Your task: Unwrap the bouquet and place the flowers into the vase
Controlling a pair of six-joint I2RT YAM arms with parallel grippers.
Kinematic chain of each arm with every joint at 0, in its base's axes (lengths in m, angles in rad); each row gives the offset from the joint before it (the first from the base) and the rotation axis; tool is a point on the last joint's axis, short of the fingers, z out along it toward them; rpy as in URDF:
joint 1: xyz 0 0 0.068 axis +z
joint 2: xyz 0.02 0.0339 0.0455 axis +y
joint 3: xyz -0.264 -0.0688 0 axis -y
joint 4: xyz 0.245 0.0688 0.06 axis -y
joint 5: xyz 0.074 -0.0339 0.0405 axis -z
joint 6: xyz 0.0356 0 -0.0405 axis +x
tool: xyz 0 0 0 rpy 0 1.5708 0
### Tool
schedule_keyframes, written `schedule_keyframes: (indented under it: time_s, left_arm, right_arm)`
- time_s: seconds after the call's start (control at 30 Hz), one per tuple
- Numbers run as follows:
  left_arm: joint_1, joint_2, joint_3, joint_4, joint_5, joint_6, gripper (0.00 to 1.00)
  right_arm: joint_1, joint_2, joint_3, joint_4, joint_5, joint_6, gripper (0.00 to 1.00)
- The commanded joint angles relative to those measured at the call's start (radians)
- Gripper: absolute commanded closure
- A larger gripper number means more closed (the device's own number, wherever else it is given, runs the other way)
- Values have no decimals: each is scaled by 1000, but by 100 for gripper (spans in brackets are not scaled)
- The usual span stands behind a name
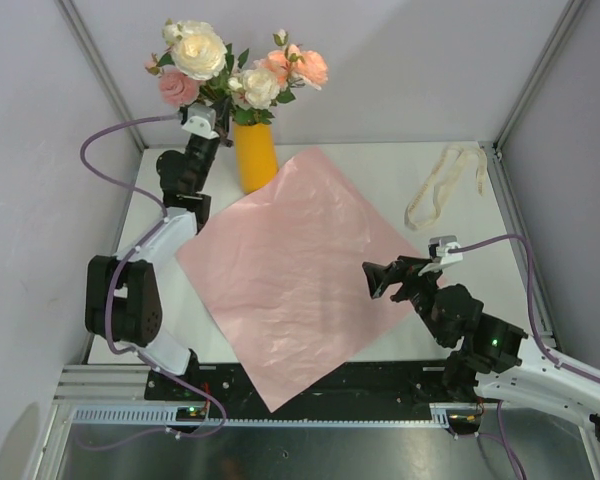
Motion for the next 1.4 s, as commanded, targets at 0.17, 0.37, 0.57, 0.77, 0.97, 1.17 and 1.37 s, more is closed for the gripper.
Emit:
schedule_keyframes:
  time_s: [0.17,0.37,0.57,0.77,0.97,1.17,1.37]
  left_arm:
    - [-31,74,-8,-13,-24,71,100]
    - [-39,101,-15,-14,-54,82,100]
    - [-45,127,-31,-14,-91,97,100]
    - [-49,175,-29,-14,-103,102,100]
    - [-50,218,-9,-16,-117,96,100]
    - [-53,210,-31,-22,-124,84,98]
    - [-58,109,-98,-23,-166,53,48]
  right_arm:
    - [-28,-1,21,15,-9,7,1]
    - [-39,-7,21,3,-15,9,1]
    - [-49,-15,18,0,-22,8,1]
    - [-54,-28,17,-12,-23,9,1]
    - [-57,-38,18,-18,-24,13,1]
    - [-56,-38,18,-23,-29,15,1]
    - [-59,-43,18,-19,-56,21,1]
